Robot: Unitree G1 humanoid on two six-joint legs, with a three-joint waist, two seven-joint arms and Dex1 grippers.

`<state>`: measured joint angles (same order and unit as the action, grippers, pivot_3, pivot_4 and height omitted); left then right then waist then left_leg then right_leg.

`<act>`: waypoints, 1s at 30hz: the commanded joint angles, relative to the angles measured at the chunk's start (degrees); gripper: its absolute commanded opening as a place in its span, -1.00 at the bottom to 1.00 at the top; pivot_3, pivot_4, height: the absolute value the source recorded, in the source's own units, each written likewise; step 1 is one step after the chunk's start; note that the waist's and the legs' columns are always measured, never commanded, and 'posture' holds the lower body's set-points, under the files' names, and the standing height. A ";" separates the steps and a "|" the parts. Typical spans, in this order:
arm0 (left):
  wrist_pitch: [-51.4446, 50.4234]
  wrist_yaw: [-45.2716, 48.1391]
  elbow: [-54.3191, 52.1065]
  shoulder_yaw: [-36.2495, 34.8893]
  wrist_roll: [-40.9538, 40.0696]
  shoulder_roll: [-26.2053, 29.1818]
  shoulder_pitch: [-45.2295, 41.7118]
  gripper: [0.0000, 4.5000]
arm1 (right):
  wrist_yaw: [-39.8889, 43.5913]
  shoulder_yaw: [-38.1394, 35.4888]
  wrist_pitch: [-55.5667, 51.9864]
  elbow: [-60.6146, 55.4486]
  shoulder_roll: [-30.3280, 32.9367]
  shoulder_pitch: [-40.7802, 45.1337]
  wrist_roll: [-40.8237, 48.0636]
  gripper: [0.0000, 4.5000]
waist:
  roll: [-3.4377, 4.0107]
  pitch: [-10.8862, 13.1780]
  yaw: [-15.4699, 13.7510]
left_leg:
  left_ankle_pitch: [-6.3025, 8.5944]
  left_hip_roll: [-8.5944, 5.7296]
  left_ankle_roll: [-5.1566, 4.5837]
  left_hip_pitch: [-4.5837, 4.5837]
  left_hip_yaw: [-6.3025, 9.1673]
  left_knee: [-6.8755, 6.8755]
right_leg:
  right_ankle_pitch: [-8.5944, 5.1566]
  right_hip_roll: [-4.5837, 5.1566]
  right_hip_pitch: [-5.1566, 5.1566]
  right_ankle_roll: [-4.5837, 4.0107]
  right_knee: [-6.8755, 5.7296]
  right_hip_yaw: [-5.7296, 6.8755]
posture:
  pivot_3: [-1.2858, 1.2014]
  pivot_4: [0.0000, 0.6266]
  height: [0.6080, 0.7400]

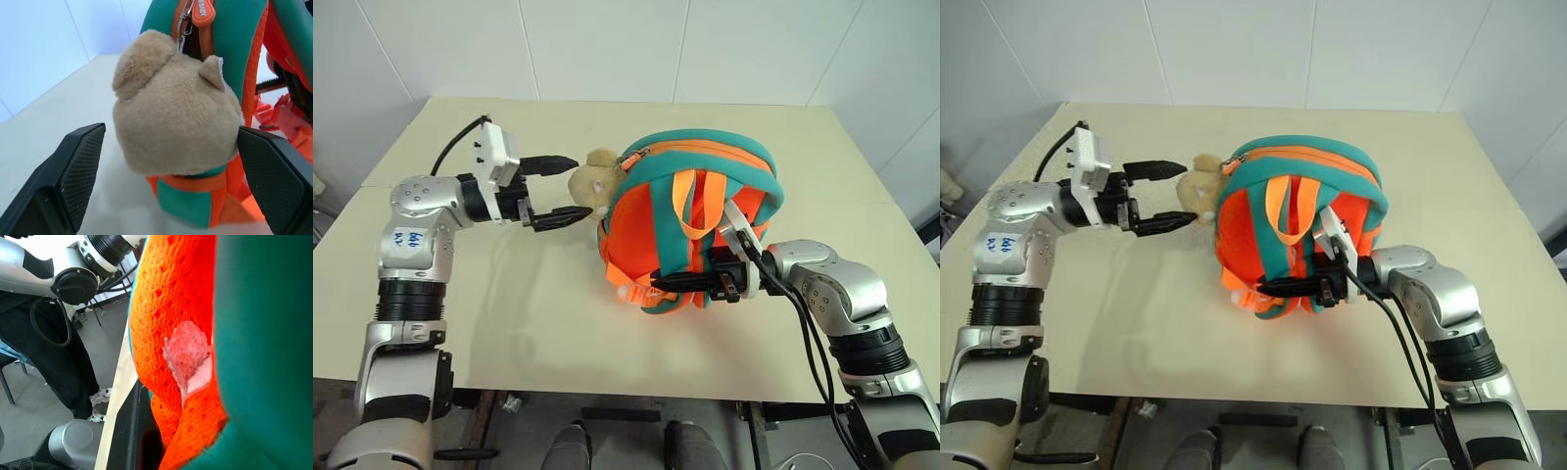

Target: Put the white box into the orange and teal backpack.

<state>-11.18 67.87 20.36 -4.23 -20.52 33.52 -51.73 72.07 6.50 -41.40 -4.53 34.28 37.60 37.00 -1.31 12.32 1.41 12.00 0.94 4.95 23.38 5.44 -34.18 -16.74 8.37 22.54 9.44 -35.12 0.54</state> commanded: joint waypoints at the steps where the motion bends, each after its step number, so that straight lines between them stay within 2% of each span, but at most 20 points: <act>1: 2.22 0.13 3.35 0.90 0.60 -1.82 -3.41 0.99 | 0.59 -0.12 0.20 -1.42 0.05 0.54 0.46 -0.88 | 0.00 0.00 -0.01 | 0.00 0.00 0.00 0.00 0.00 0.00 | 0.00 0.00 0.00 0.00 -0.01 0.00 | 0.03 -0.52 1.00; 3: 3.18 0.17 5.22 1.12 0.96 -2.60 -4.40 0.99 | 0.53 -0.24 0.10 -1.49 0.11 0.46 0.55 -0.88 | 0.00 0.00 -0.01 | 0.00 0.00 0.00 0.00 0.00 -0.01 | 0.00 0.00 0.00 0.00 -0.01 0.00 | 0.03 -0.52 1.00; 6: 3.27 1.06 7.38 1.62 0.76 -3.96 -5.76 0.72 | 0.38 -0.44 0.07 -1.69 0.24 0.15 0.62 -0.88 | 0.00 0.00 -0.02 | -0.01 0.00 0.00 0.00 0.00 -0.01 | 0.00 0.00 0.00 0.00 -0.01 0.00 | 0.03 -0.52 1.00; 12: 3.64 2.14 6.63 1.55 0.44 -3.55 -5.52 -0.06 | -0.16 -0.57 0.05 -2.04 0.01 -0.22 0.79 -0.88 | 0.00 0.00 0.00 | -0.02 0.00 0.02 0.01 0.00 -0.01 | 0.00 0.00 0.00 0.00 0.00 0.00 | 0.03 -0.52 1.00; 16: 2.69 2.80 4.58 0.94 0.51 -0.93 -5.33 -0.44 | -0.41 -0.69 -0.12 -2.47 0.05 -0.54 0.98 -0.88 | 0.00 0.00 0.09 | -0.02 0.00 0.02 0.01 0.00 -0.01 | 0.00 0.00 0.00 0.00 -0.01 0.00 | 0.03 -0.52 1.00; 22: -3.29 8.99 1.19 1.38 0.33 9.37 -6.57 -0.50 | -0.14 -0.72 -0.26 -2.49 0.47 -0.79 0.95 -0.88 | 0.00 0.00 0.30 | -0.01 0.01 0.02 0.00 -0.01 0.07 | -0.01 0.00 0.04 -0.01 0.01 0.00 | 0.03 -0.52 1.00; 27: -1.83 13.25 3.88 3.93 3.63 14.96 -5.61 -0.50 | 0.39 -0.79 -0.30 -2.47 1.07 -1.05 0.86 -0.88 | 0.00 0.00 0.15 | 0.00 0.00 0.00 0.00 -0.01 0.06 | -0.01 0.00 0.03 -0.01 0.01 0.00 | 0.03 -0.52 1.00; 30: 0.66 14.09 7.32 6.33 6.81 15.74 -4.00 -0.50 | -0.08 -1.06 -0.28 -2.45 0.82 -1.06 0.94 -0.88 | 0.00 0.00 0.15 | 0.00 0.00 -0.01 -0.01 -0.01 0.06 | -0.01 0.00 0.03 -0.02 0.00 0.00 | 0.03 -0.52 1.00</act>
<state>-12.16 81.28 26.03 1.11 -15.68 48.45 -56.70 71.80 6.45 -41.55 -5.20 34.50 36.77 37.13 -1.31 12.32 1.56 12.00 0.94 4.94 23.38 5.43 -34.12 -16.75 8.37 22.57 9.43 -35.13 0.53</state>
